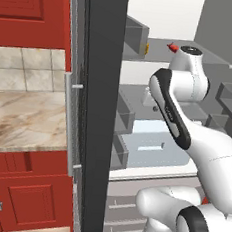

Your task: Take the cheese, fish, and tomato from the fridge and place them on the plate on the dining counter to create an appetizer plate.

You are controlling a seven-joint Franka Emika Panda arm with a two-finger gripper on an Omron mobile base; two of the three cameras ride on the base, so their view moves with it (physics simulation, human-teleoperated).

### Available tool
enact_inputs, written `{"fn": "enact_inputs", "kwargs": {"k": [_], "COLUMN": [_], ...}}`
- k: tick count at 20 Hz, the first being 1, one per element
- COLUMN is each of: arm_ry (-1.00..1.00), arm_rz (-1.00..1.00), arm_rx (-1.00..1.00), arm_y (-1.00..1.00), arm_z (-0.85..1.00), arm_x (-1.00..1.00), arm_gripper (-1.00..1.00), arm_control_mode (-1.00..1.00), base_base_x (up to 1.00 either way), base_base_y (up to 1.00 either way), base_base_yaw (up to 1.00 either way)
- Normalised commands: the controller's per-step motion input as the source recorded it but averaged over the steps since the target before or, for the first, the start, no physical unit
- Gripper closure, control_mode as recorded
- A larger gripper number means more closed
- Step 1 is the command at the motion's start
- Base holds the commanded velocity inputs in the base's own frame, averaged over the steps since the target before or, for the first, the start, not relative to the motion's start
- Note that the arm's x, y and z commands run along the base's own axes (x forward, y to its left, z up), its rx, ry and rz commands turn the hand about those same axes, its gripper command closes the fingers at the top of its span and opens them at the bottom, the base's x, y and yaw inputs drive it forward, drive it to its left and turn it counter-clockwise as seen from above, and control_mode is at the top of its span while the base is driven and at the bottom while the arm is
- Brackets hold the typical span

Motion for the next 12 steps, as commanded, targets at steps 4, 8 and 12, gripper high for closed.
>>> {"fn": "enact_inputs", "kwargs": {"k": [4,8,12], "arm_ry": [-0.10,-0.33,-0.28], "arm_rz": [0.00,0.00,0.00], "arm_rx": [0.00,0.00,0.00], "arm_y": [0.02,0.00,0.00], "arm_z": [0.01,0.14,0.35], "arm_x": [-0.04,-0.27,-0.16], "arm_gripper": [-1.00,-1.00,-1.00], "arm_control_mode": [-1.00,-1.00,-1.00], "base_base_x": [0.00,0.00,0.00], "base_base_y": [0.00,0.00,0.00], "base_base_yaw": [0.00,0.00,0.00]}}
